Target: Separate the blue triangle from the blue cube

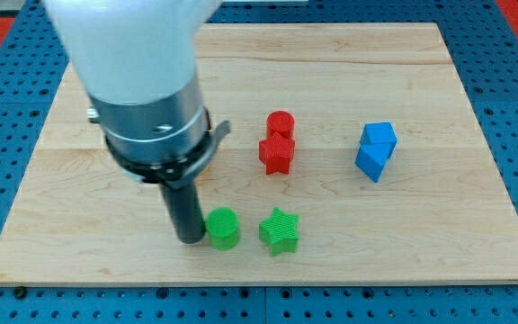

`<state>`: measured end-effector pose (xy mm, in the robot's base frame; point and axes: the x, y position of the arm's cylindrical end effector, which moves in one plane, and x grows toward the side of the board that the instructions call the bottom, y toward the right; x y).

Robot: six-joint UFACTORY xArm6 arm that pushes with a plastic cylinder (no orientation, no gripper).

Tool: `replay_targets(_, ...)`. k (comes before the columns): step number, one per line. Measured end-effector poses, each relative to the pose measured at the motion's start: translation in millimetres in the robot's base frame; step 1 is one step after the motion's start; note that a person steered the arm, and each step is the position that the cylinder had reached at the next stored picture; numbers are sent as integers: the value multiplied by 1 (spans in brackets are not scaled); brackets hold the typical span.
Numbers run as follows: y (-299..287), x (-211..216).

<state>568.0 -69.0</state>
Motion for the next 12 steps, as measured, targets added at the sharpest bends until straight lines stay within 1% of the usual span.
replay_targets(1,34,0)
replay_targets(2,26,0)
replay_targets(3,-24,-15)
replay_targets(4,-30,-47)
replay_targets(5,-5,-62)
replay_targets(8,163,-58)
replay_targets(9,180,-36)
replay_targets(10,191,-36)
replay_targets(12,196,-82)
